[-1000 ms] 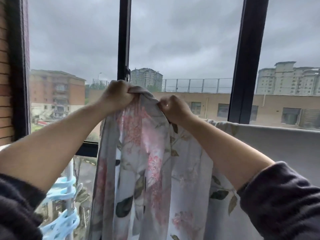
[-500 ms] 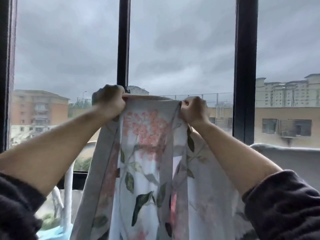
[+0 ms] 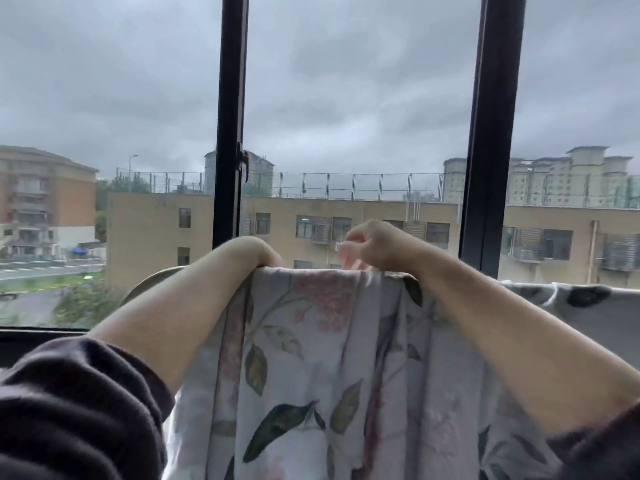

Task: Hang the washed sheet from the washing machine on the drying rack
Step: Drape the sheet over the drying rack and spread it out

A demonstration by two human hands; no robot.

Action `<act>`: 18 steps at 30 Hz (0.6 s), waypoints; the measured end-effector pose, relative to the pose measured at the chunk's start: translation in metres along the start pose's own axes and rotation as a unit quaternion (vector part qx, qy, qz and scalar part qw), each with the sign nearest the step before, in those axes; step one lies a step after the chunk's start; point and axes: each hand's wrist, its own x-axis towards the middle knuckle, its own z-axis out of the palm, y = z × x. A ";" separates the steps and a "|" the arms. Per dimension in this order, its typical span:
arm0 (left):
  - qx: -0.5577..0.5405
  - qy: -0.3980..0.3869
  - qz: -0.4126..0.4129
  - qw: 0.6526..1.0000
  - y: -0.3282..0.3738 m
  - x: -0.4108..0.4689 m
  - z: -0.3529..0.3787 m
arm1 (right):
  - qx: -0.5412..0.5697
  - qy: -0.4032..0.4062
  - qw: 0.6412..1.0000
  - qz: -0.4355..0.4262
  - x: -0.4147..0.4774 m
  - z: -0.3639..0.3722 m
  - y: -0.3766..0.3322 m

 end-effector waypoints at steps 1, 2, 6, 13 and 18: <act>-0.025 0.080 0.012 0.996 -0.003 -0.006 -0.001 | 0.024 -0.005 0.999 -0.026 -0.008 0.002 -0.016; -0.071 0.192 0.012 0.979 -0.006 -0.016 0.000 | -0.011 -0.026 0.998 -0.048 -0.015 0.011 -0.028; -0.178 0.594 0.011 0.784 -0.007 -0.070 0.016 | -0.208 0.036 0.975 -0.076 -0.029 0.031 -0.037; -0.233 0.649 -0.021 0.724 -0.011 -0.133 0.168 | -0.199 0.034 0.975 -0.092 -0.040 0.027 -0.034; -0.325 0.282 -0.129 0.894 -0.007 -0.139 0.225 | -0.170 0.029 0.979 -0.108 -0.047 0.024 -0.034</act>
